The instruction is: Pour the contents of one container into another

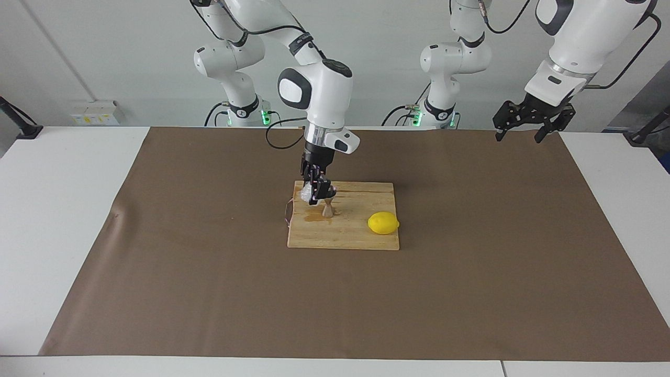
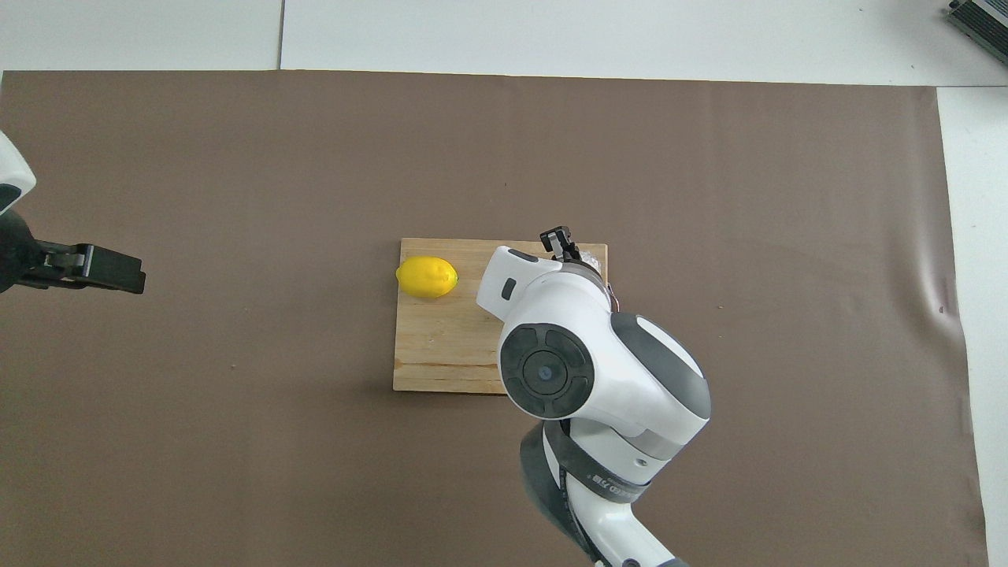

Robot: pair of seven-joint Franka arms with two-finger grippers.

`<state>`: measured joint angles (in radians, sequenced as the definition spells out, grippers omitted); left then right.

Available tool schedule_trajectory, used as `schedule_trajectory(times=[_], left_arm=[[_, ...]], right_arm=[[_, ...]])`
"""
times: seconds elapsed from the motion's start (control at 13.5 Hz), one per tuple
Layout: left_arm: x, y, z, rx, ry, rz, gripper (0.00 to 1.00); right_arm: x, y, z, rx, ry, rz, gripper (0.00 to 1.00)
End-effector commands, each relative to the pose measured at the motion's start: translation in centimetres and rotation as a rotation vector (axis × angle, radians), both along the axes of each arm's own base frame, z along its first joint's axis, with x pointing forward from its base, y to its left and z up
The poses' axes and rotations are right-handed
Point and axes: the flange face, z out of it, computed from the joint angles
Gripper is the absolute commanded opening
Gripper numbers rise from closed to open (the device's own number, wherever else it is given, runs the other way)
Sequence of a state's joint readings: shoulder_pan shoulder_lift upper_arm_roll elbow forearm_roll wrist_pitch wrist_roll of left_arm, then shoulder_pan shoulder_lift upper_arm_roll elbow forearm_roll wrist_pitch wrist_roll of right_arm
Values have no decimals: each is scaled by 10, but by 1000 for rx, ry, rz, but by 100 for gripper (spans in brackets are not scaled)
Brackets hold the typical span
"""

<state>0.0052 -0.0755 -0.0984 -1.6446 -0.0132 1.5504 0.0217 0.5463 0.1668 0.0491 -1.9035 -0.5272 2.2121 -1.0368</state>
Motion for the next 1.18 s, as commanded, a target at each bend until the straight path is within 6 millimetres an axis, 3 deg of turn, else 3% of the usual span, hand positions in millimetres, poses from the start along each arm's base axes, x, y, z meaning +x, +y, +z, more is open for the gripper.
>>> schedule_trajectory(times=[0.0, 1.11], left_arm=[[-8, 2, 3, -8, 5, 1, 100], [-8, 2, 3, -8, 5, 1, 100]], right_arm=[[3, 8, -3, -37, -28, 1, 15], [-9, 5, -11, -134, -48, 44, 15]])
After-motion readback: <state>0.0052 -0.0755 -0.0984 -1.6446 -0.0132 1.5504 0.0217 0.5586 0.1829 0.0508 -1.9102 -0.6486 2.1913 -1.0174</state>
